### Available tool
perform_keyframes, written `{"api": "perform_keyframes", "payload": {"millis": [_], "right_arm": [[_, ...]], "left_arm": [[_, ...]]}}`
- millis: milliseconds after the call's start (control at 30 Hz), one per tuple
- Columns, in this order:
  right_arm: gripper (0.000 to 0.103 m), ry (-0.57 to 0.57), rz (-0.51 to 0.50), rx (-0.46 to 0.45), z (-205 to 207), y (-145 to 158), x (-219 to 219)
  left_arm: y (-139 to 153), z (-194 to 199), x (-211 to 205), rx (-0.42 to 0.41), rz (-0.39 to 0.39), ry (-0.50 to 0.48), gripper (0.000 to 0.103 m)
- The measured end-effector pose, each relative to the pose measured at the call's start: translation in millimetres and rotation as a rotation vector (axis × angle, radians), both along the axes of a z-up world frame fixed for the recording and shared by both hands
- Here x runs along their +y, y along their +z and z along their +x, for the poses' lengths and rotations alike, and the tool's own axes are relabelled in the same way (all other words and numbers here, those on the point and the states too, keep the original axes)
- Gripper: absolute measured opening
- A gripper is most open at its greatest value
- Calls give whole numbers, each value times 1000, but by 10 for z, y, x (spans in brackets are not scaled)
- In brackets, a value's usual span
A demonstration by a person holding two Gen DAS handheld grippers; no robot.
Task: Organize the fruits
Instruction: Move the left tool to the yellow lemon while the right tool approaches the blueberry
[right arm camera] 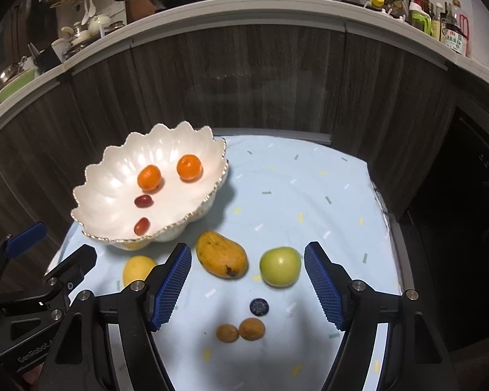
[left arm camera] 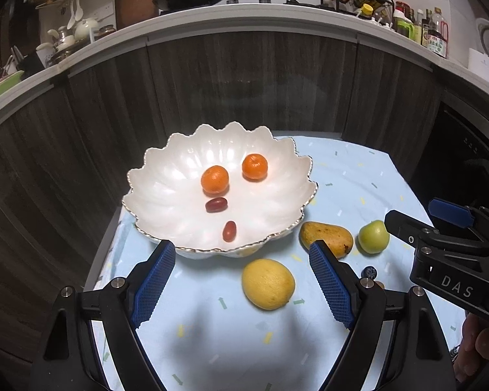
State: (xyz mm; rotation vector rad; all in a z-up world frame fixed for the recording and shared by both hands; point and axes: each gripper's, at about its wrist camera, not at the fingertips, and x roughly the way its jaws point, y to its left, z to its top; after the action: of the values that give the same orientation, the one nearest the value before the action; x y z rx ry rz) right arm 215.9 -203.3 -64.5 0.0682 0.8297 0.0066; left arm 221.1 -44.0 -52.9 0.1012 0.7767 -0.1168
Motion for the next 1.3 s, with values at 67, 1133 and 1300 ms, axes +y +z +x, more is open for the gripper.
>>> {"api": "perform_keyframes", "payload": {"millis": [67,1133,1300], "right_arm": [[72,-3,-2,2,-14,-32,-14],[70,-62,36,172,-9,-730,-143],[60,-64,43,215,96,-816,-130]], "left_arm": [[-45,-2,-16,3,-1,-4,84],[-695,156,-198,104,23,-65,84],[-758,216,-189,114,13,-59,84]]}}
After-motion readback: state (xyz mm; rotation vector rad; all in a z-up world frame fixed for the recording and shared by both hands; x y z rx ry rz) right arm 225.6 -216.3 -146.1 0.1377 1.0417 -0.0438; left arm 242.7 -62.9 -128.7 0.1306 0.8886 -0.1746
